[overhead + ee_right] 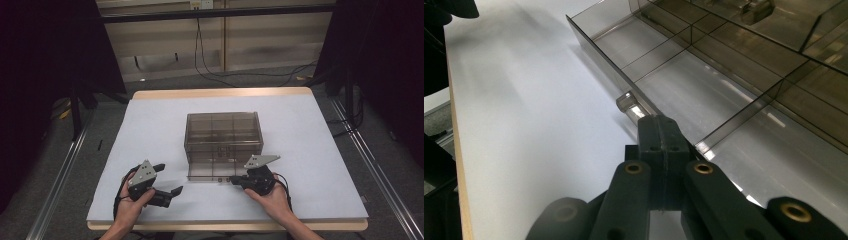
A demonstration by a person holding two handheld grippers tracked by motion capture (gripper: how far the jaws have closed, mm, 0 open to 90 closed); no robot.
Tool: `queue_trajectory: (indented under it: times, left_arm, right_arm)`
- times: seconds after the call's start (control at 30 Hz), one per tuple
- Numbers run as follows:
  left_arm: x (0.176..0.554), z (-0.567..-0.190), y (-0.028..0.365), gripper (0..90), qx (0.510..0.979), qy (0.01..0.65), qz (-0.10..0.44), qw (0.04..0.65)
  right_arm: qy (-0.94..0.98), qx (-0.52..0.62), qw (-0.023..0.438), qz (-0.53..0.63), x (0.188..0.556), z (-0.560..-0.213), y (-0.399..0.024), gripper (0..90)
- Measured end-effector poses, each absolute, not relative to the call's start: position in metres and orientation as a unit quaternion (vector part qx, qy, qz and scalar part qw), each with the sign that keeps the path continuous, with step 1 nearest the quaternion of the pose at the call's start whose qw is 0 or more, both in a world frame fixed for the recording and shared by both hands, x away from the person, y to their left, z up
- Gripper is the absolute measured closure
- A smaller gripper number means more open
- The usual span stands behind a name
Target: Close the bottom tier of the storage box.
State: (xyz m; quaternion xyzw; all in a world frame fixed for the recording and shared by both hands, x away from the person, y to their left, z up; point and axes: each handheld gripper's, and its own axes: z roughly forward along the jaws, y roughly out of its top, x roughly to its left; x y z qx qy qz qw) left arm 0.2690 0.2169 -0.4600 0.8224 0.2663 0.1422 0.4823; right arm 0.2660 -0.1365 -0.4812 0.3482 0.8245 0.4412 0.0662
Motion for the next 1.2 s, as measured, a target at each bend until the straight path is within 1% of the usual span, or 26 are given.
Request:
queue_trajectory:
  times: [0.53, 1.2]
  left_arm:
    - [0.2686, -0.4599, 0.2168, 2.8, 0.822, 0.268, 0.143, 0.481]
    - [0.2688, -0.4597, 0.2171, 2.8, 0.824, 0.265, 0.144, 0.479]
  right_arm:
    - [0.819, 0.358, 0.078, 0.442, 0.2678, -0.4816, -0.1374, 90.0]
    - [0.813, 0.363, 0.080, 0.448, 0.2708, -0.4828, -0.1396, 90.0]
